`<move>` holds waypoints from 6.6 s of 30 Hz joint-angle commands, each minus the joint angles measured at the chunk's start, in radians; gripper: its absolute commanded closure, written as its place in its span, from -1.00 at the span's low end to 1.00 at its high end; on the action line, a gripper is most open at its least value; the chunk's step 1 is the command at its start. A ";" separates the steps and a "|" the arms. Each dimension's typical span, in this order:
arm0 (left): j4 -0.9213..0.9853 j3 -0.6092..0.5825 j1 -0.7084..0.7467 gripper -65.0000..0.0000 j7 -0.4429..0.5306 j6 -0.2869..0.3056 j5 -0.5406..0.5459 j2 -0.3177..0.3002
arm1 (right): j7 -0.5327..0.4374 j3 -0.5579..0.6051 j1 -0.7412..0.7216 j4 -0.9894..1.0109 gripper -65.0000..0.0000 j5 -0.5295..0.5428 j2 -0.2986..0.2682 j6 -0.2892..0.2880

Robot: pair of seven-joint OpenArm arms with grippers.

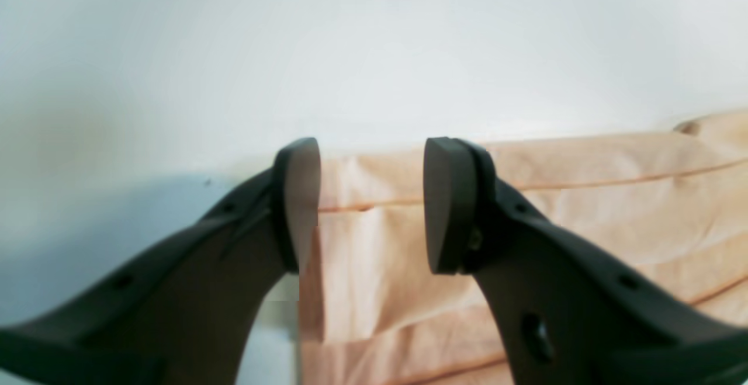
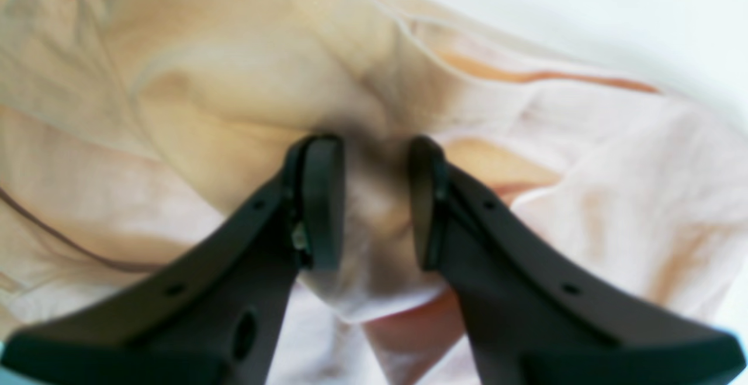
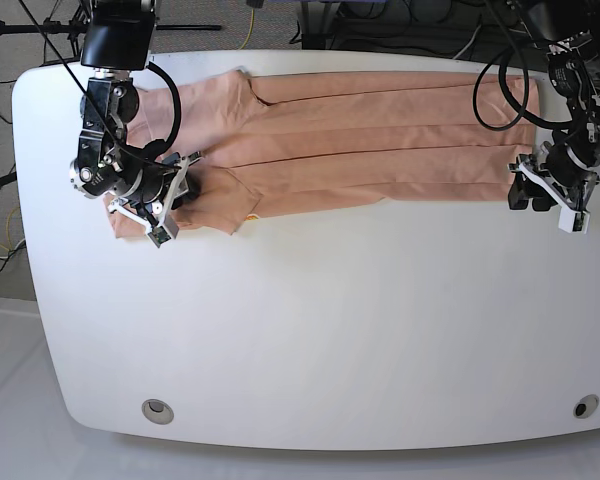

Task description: Fold the T-shirt properly

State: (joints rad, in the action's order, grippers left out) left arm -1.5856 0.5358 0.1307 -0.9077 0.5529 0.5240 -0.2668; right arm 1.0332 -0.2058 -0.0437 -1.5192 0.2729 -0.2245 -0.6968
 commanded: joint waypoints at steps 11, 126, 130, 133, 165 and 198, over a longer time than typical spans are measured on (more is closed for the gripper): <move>-0.019 0.008 0.016 -0.02 -0.044 0.005 0.022 -0.028 | 0.002 0.003 -0.013 -0.007 0.42 -0.001 -0.011 -0.001; -0.180 0.065 0.157 -0.04 0.027 -0.016 0.044 -0.061 | 0.103 0.083 0.028 -0.170 0.85 -0.025 0.019 -0.001; -0.183 0.084 0.164 -0.04 0.028 -0.010 0.062 -0.051 | 0.098 0.077 0.029 -0.154 0.84 -0.025 0.020 -0.001; -0.167 0.113 0.161 -0.04 0.033 -0.008 0.076 -0.040 | 0.095 0.071 0.027 -0.156 0.85 -0.022 0.021 -0.001; 0.040 0.081 0.081 -0.08 0.037 -0.013 0.076 -0.047 | 0.048 0.078 0.026 -0.104 0.87 -0.031 0.021 -0.001; 0.174 0.060 0.027 -0.20 0.076 0.003 0.061 -0.042 | 0.063 0.081 0.039 -0.109 0.88 -0.034 0.029 -0.001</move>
State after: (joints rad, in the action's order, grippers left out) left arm -1.3930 0.5945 0.1577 -0.8555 0.5484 0.5743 -0.2893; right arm 1.1000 -0.1246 0.0029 -1.6131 0.2386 -0.1913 -0.6968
